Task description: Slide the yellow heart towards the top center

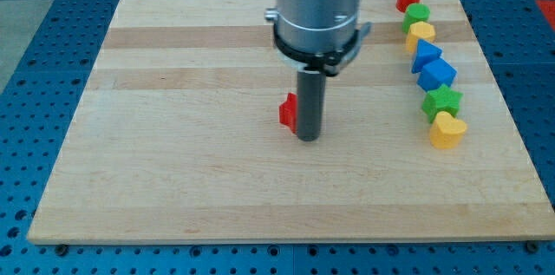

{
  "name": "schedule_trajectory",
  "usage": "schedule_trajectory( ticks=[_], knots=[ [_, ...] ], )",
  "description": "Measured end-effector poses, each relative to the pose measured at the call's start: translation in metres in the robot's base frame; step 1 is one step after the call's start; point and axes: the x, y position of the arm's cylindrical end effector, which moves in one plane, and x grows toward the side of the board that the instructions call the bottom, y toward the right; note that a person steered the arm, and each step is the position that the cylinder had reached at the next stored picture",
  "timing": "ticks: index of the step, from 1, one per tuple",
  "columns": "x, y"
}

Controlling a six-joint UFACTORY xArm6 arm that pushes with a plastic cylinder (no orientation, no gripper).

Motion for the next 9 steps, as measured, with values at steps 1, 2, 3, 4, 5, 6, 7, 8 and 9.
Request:
schedule_trajectory(
  ticks=[1,2,3,4,5,6,7,8,9],
  knots=[
    [-0.019,-0.015],
    [-0.039,-0.016],
    [-0.041,-0.016],
    [-0.002,-0.002],
    [0.035,0.05],
    [0.043,0.124],
    [0.044,0.195],
    [0.04,0.233],
    [0.035,0.229]
  ],
)
